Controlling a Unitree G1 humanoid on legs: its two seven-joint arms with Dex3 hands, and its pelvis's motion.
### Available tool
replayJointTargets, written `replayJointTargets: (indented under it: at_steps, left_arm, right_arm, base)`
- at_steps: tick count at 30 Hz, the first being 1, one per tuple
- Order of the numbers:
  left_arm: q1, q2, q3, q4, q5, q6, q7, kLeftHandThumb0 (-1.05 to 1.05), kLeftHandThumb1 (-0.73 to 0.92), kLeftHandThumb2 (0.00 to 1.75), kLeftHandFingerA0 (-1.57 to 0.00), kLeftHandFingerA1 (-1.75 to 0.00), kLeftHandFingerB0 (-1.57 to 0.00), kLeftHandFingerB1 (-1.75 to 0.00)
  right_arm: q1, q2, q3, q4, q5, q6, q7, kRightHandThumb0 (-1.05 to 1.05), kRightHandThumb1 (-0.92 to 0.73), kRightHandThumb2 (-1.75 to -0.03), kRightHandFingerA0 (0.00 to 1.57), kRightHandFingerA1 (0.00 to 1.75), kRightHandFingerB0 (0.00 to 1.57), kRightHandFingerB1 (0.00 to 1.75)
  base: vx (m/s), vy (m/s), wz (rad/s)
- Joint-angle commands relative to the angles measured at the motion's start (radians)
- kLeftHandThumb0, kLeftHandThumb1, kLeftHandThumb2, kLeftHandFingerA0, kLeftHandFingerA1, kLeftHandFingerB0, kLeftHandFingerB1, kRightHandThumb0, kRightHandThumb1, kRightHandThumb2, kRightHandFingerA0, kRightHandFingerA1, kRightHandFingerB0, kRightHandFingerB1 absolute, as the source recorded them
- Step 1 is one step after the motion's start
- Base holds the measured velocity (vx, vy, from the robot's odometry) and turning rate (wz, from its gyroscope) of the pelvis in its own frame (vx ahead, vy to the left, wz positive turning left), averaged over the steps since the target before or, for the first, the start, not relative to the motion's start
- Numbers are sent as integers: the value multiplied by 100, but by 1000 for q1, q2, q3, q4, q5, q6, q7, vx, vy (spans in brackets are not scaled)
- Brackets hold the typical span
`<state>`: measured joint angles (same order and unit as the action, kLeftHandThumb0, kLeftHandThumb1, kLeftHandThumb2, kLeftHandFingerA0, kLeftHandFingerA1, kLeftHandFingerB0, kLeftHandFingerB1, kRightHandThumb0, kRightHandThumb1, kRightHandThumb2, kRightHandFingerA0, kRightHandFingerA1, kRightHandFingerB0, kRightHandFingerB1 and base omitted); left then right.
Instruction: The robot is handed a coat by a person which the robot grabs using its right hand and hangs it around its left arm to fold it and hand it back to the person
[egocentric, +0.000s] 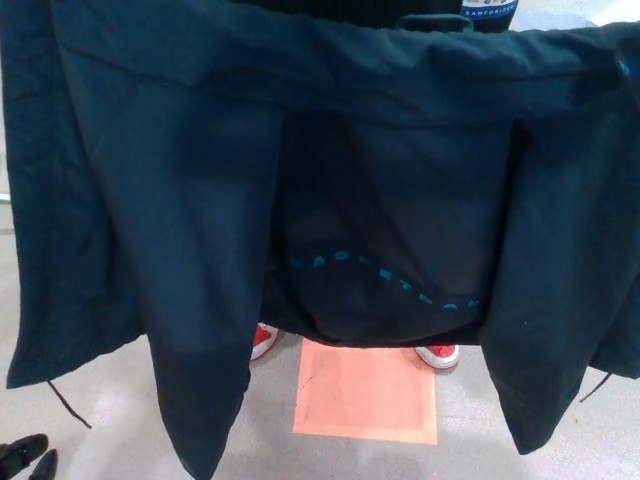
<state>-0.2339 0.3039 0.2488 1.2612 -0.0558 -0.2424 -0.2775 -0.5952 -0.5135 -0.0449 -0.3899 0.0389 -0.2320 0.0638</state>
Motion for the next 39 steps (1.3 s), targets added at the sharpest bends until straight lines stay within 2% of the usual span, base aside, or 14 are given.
replayJointTargets:
  at_steps: [1, 2, 4, 5, 7, 10, 14, 18, 20, 22, 26, 28, 31, 39]
  left_arm:
    - [-2, 44, -12, -17, 12, -59, -9, -64, 88, 66, -26, -34, -21, -32]
    - [-5, 41, -13, -19, 12, -59, -8, -64, 88, 66, -25, -34, -21, -32]
    - [-11, 40, -21, -18, 21, -51, 7, -64, 88, 66, -26, -34, -21, -32]
    - [-13, 39, -23, -19, 21, -48, 11, -64, 88, 66, -27, -34, -21, -32]
    - [-16, 39, -28, -22, 24, -50, 13, -64, 89, 66, -26, -34, -20, -32]
    - [-19, 45, -40, -28, 32, -61, 4, -64, 91, 67, -24, -34, -16, -31]
    - [-19, 53, -66, -38, 57, -77, 25, -64, 92, 67, -26, -35, -18, -32]
    - [-14, 58, -64, -43, 44, -93, 11, -63, 91, 67, -22, -34, -17, -31]
    - [-7, 59, -75, -46, 53, -107, 16, -66, 91, 67, -23, -34, -18, -30]
    - [-5, 56, -76, -46, 51, -108, 17, -66, 91, 67, -24, -34, -18, -30]
    - [-9, 61, -91, -47, 66, -125, 30, -67, 92, 67, -24, -35, -16, -30]
    - [-10, 61, -91, -49, 59, -129, 13, -68, 92, 69, -24, -35, -15, -29]
    - [-16, 60, -96, -51, 62, -105, 39, -67, 92, 69, -29, -34, -22, -31]
    - [-21, 53, -76, -49, 28, -119, 15, -64, 92, 68, -25, -34, -20, -31]
  right_arm:
    - [-401, -143, 151, 75, 3, 355, 341, -82, -65, -94, 18, 44, 10, 38]
    - [-421, -147, 170, 98, -13, 365, 359, -38, -41, -102, 1, 47, 0, 47]
    - [-454, -154, 210, 150, -42, 355, 399, -37, -44, -103, 0, 48, 0, 47]
    - [-477, -153, 235, 183, -37, 372, 430, -78, -64, -100, 13, 46, 0, 34]
    - [-519, -147, 292, 266, -47, 392, 497, -76, -62, -99, 3, 40, 5, 27]
    - [-580, -148, 383, 381, -78, 441, 604, -83, -64, -99, 5, 33, 9, 23]
    - [-606, -162, 453, 439, -132, 410, 663, -85, -62, -99, 5, 41, 2, 28]
    - [-640, -138, 550, 524, -142, 412, 782, -85, -56, -96, 4, 18, 5, 18]
    - [-651, -138, 581, 533, -138, 428, 827, -82, -53, -95, 0, 17, 3, 19]
    - [-657, -130, 618, 558, -137, 422, 880, -96, -61, -99, 0, 0, 1, 4]
    - [-672, -119, 692, 589, -183, 412, 928, -88, -55, -98, 0, 10, 0, 12]
    - [-674, -115, 726, 598, -213, 413, 939, -97, -60, -99, 0, 0, 1, 5]
    - [-677, -101, 759, 630, -219, 405, 967, -96, -60, -97, 0, 2, 0, 7]
    - [-708, -73, 824, 735, -258, 352, 1007, -95, -58, -97, 0, 3, 1, 10]
  base:
    - [0, 0, 0]
    - [0, 0, 0]
    - [0, 0, 0]
    - [0, 0, 0]
    - [0, 0, 0]
    - [0, 0, 0]
    - [0, 0, 0]
    - [0, 0, 0]
    - [0, 0, 0]
    - [0, 0, 0]
    - [0, 0, 0]
    - [0, 0, 0]
    - [0, 0, 0]
    - [0, 0, 0]
